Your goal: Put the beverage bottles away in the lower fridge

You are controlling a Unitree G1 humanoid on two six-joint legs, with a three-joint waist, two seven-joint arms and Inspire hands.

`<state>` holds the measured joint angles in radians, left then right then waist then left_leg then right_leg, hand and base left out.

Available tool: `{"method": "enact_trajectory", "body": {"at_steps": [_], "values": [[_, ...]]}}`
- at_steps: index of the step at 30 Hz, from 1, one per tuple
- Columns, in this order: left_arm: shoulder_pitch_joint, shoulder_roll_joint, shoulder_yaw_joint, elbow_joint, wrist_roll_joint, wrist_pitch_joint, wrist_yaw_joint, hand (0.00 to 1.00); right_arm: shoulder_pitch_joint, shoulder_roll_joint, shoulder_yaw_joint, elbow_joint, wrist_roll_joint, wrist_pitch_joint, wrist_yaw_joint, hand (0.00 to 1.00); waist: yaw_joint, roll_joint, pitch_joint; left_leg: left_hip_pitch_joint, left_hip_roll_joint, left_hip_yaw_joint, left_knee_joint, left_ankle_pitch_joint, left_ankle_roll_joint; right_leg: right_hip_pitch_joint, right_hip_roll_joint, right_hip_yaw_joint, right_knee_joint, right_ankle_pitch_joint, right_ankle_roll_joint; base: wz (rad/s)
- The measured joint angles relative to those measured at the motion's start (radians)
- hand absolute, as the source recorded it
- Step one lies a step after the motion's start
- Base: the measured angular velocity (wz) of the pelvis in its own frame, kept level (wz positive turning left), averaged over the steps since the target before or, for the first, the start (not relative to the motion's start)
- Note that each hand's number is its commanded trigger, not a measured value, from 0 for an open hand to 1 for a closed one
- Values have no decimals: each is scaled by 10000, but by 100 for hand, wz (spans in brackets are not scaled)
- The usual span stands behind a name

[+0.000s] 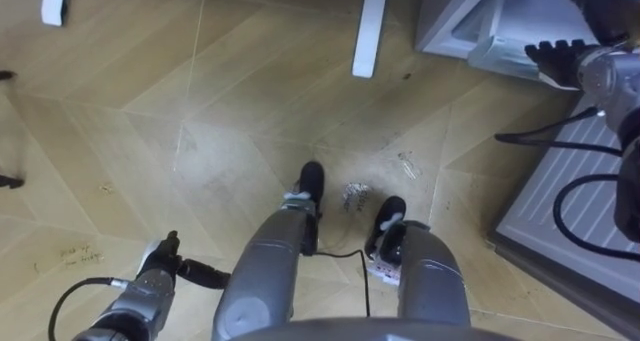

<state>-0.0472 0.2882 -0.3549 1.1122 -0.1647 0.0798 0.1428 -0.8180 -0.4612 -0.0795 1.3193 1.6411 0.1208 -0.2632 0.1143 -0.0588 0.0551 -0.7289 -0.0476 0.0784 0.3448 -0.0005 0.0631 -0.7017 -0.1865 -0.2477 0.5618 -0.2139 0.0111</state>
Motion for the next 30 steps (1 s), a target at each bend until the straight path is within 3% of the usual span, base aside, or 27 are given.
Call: {"method": "enact_trajectory", "body": {"at_steps": [12, 14, 18, 22, 25, 28, 29, 30], "values": [[4, 16, 501, -10, 91, -256, -209, 0, 410, -58, 384, 127, -939, 16, 757, 0, 15, -28, 21, 624, 0, -10, -326, 0, -8, 619, 48, -37, -311, -13, 27, 0], [9, 12, 840, -69, 12, -316, -267, 0, 629, -61, 381, 126, -1152, 19, 962, 0, -11, -43, 29, 847, -10, -42, -421, -1, -7, 903, 58, -76, -473, 0, 51, 7], [-49, 15, 1081, -185, -7, -367, -495, 0, 1265, -60, 384, 117, -1224, 30, 1827, 0, -91, -44, 28, 1164, -1, -176, -476, -18, -9, 1468, 136, -294, -863, 57, 109, 9], [-46, -3, 1251, -94, 4, -366, -712, 0, 2508, -55, 386, 123, -1882, 26, 3050, 0, -289, -48, 24, 2184, 85, -399, -736, -189, -70, 2953, 493, -597, -2044, 357, 155, 4], [14, -59, 1915, -100, 3, -369, -833, 0, 3895, 77, 332, -43, -2413, 1, 3780, 0, -295, -146, -61, 2872, 239, -399, -759, -442, -161, 3977, 812, -585, -2903, 602, 160, -12], [137, -259, 2362, -111, -2, -389, -813, 0, 5417, 420, 379, -46, -2851, -187, 4034, 0, -277, -142, -215, 3517, 324, -350, -762, -660, -228, 4840, 978, -559, -3441, 738, 156, -10], [307, -320, 2361, -164, 3, -434, -826, 0, 6070, 648, 453, -68, -3166, -222, 4172, 0, -295, -124, -387, 3706, 345, -327, -763, -755, -265, 5077, 1017, -520, -3573, 739, 157, -12], [449, -382, 2376, -255, 4, -450, -831, 0, 6632, 854, 596, -15, -3389, -224, 4266, 0, -307, -82, -467, 3952, 361, -311, -769, -830, -295, 5320, 1039, -486, -3618, 725, 149, -11]]}}
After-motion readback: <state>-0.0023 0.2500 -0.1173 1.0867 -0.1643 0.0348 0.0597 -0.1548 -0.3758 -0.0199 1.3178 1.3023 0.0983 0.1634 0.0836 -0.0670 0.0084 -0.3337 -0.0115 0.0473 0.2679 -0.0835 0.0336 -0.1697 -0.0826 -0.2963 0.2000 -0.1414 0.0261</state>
